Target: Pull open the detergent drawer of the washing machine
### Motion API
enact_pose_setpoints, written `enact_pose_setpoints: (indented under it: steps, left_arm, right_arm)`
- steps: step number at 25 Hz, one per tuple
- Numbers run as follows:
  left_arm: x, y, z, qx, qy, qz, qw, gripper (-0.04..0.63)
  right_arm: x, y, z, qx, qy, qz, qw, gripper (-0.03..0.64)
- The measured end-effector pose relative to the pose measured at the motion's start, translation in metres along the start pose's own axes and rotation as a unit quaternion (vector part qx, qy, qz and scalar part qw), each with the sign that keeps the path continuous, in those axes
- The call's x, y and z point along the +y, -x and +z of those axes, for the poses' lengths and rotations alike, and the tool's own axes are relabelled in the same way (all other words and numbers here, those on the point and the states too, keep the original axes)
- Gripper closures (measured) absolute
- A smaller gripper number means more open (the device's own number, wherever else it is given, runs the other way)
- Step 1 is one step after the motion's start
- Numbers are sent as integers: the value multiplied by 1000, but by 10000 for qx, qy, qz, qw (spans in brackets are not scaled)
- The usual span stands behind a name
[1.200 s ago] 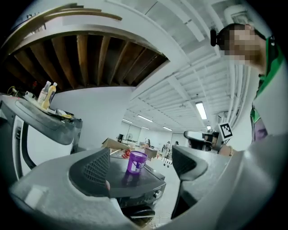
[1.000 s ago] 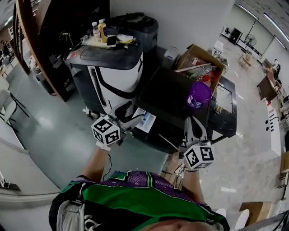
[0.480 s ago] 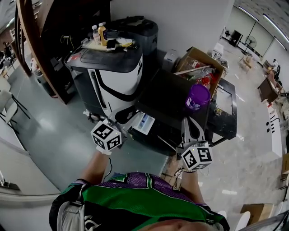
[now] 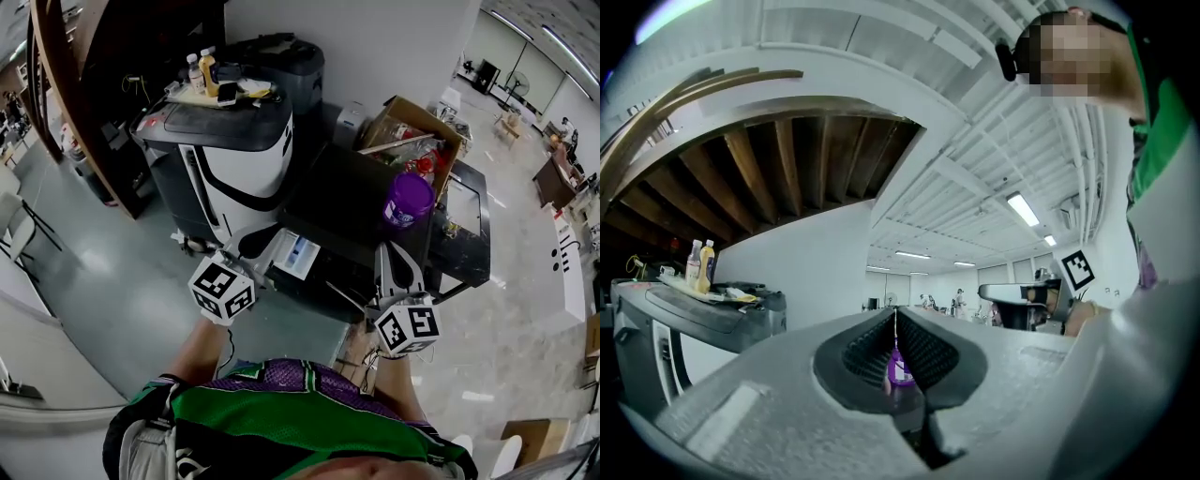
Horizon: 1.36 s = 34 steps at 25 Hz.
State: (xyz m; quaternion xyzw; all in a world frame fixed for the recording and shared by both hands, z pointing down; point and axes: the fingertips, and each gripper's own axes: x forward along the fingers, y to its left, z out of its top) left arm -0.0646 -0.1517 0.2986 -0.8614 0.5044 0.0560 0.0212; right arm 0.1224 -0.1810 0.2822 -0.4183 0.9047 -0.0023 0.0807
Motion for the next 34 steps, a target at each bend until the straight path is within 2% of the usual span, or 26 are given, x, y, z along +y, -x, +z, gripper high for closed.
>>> enact_pose_setpoints:
  steps: [13, 34]
  left_arm:
    - [11, 7, 2, -13, 66, 272, 9996, 578]
    - [4, 13, -1, 72, 167, 220, 9996, 578]
  right_arm:
    - [7, -3, -2, 59, 131, 4, 9999, 617]
    - [13, 4, 0, 88, 169, -12, 9998, 617]
